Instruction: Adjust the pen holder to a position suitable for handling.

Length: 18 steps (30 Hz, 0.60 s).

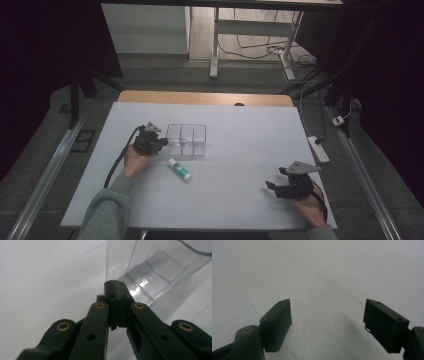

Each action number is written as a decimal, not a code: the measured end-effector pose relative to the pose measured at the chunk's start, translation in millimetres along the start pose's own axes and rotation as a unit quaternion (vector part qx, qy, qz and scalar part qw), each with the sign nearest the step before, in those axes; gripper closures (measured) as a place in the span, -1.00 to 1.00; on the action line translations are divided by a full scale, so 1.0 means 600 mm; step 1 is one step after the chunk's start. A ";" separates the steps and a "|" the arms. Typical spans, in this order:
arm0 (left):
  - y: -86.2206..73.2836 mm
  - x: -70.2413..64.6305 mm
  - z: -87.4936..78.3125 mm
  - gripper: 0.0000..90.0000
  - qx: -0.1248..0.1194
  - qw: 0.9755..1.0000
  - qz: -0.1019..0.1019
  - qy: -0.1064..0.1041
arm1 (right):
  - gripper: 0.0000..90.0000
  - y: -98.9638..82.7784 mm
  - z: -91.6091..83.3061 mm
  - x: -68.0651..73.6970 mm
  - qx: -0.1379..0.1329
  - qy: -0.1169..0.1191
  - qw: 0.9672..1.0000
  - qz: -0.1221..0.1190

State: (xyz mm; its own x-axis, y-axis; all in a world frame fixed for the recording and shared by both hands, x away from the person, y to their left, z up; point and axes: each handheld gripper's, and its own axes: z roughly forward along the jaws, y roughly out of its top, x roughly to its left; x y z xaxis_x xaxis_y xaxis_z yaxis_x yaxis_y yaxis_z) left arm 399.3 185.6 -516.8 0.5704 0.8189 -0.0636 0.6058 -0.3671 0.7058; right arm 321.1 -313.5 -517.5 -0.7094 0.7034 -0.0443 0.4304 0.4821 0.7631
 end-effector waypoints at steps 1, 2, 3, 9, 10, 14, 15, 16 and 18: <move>0.001 -0.002 0.001 0.98 0.000 1.000 0.000 -0.003 | -0.52 0.000 0.000 0.000 0.000 0.000 1.000 0.000; 0.003 -0.003 0.002 0.98 0.001 1.000 0.001 -0.005 | -0.52 0.000 0.000 0.000 0.001 0.000 1.000 0.000; 0.004 -0.005 0.004 0.97 0.001 1.000 0.001 -0.006 | -0.52 0.000 0.001 0.000 0.001 -0.001 1.000 0.000; 0.015 -0.019 0.011 0.97 0.003 1.000 0.010 -0.017 | -0.52 0.000 0.000 0.000 0.003 -0.002 1.000 -0.001; 0.016 -0.022 0.013 0.98 0.003 1.000 0.013 -0.020 | -0.52 0.000 0.000 0.000 0.001 -0.002 1.000 0.000; 0.023 -0.032 0.019 0.97 0.006 0.999 0.023 -0.024 | -0.52 -0.001 0.000 0.000 0.002 -0.002 1.000 0.001; 0.025 -0.034 0.020 0.97 0.006 0.999 0.023 -0.024 | -0.52 -0.001 0.000 0.000 0.004 -0.002 1.000 0.000; 0.027 -0.036 0.022 0.97 0.006 0.999 0.025 -0.024 | -0.52 -0.001 0.000 0.000 0.004 -0.002 1.000 0.000; 0.030 -0.040 0.025 0.97 0.006 0.999 0.028 -0.026 | -0.52 -0.001 0.000 0.000 0.004 -0.002 1.000 -0.001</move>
State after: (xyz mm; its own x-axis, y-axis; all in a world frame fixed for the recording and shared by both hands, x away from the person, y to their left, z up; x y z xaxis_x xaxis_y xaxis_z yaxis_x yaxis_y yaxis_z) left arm 404.8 153.0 -513.2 0.6307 0.7736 -0.0607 0.5790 -0.4170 0.7006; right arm 320.6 -313.9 -517.7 -0.7074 0.7052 -0.0484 0.4340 0.4874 0.7577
